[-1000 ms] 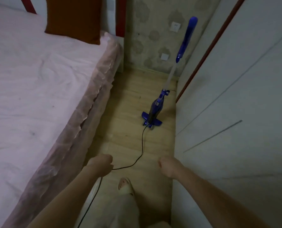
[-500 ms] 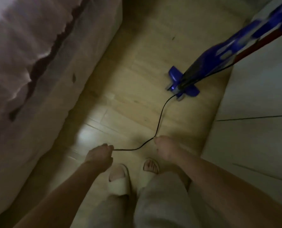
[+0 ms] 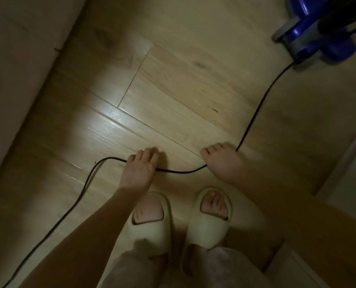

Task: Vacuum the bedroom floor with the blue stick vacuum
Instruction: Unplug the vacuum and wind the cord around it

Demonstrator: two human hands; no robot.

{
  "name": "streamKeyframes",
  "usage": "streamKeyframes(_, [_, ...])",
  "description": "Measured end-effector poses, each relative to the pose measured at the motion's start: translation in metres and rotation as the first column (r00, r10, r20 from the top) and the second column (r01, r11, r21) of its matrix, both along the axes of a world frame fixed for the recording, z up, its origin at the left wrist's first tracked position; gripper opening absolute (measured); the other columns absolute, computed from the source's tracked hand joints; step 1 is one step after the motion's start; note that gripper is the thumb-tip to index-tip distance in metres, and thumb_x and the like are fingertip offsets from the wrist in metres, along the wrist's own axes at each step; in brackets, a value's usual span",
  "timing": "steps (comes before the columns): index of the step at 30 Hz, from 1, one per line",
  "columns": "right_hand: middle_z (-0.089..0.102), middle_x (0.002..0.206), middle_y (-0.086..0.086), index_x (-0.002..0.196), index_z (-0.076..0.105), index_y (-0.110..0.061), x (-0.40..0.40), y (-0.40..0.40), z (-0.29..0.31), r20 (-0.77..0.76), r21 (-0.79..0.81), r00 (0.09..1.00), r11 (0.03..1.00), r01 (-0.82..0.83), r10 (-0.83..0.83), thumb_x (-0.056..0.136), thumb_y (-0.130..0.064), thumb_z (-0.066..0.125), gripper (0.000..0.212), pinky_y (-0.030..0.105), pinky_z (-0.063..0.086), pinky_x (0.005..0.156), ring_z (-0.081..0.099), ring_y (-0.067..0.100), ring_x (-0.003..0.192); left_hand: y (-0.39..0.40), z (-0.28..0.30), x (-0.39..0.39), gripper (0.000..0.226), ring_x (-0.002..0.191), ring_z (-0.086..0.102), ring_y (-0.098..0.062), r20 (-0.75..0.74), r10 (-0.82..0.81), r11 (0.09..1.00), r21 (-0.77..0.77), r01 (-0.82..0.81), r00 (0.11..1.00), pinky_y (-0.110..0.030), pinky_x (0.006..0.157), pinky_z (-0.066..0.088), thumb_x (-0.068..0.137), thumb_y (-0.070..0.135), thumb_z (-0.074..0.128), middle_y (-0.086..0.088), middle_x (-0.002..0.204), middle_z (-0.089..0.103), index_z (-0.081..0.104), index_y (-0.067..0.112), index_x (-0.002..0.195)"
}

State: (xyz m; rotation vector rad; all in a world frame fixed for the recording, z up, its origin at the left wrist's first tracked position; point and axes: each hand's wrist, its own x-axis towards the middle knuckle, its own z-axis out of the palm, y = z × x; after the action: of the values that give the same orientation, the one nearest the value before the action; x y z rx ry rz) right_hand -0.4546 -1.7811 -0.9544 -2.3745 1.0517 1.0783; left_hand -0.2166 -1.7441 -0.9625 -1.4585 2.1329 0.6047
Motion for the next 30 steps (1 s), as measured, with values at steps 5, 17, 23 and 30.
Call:
streamKeyframes(5, [0.054, 0.119, 0.012, 0.119, 0.048, -0.009, 0.001, 0.010, 0.006, 0.077, 0.263, 0.947, 0.922, 0.284, -0.313, 0.099, -0.013, 0.039, 0.023, 0.034, 0.042, 0.080, 0.055, 0.029, 0.109, -0.017, 0.004, 0.011, 0.037, 0.118, 0.051, -0.024, -0.101, 0.020, 1.000, 0.000, -0.020, 0.995, -0.035, 0.099, 0.033, 0.097, 0.015, 0.042, -0.005, 0.131, 0.054, 0.045, 0.020, 0.134])
streamKeyframes(17, [0.031, 0.046, -0.013, 0.058, 0.038, -0.016, 0.026, -0.047, 0.358, 0.273, 0.686, 0.058, 0.237, 0.688, -0.960, 0.100, -0.025, 0.051, 0.045, 0.017, 0.025, 0.047, 0.030, 0.001, 0.044, -0.095, 0.264, 0.045, 0.026, 0.076, 0.059, -0.012, -0.439, 0.446, 0.888, 0.321, -0.328, 0.780, -0.025, 0.068, 0.042, 0.100, 0.033, 0.047, 0.001, 0.086, 0.067, 0.066, 0.015, 0.100])
streamKeyframes(23, [0.041, 0.055, 0.000, 0.068, 0.048, -0.007, 0.038, -0.067, 0.533, 0.330, 0.708, -0.196, 0.105, 0.699, -0.923, 0.102, -0.028, 0.043, 0.040, 0.009, 0.032, 0.046, 0.038, 0.001, 0.044, -0.117, 0.413, 0.059, 0.026, 0.095, 0.060, -0.023, -0.118, 0.470, 0.781, 0.518, -0.349, 0.875, -0.025, 0.070, 0.040, 0.100, 0.022, 0.047, -0.014, 0.108, 0.065, 0.063, 0.005, 0.110])
streamKeyframes(30, [0.042, 0.045, -0.011, 0.073, 0.055, -0.007, 0.034, -0.053, 0.673, 0.397, 0.684, -0.262, 0.093, 0.723, -0.879, 0.103, -0.029, 0.038, 0.041, 0.011, 0.031, 0.044, 0.038, 0.000, 0.043, -0.139, 0.592, 0.034, 0.026, 0.052, 0.062, -0.010, -0.500, 0.660, 0.750, 0.398, -0.529, 0.560, -0.030, 0.065, 0.054, 0.100, 0.026, 0.047, 0.001, 0.059, 0.066, 0.068, 0.011, 0.095])
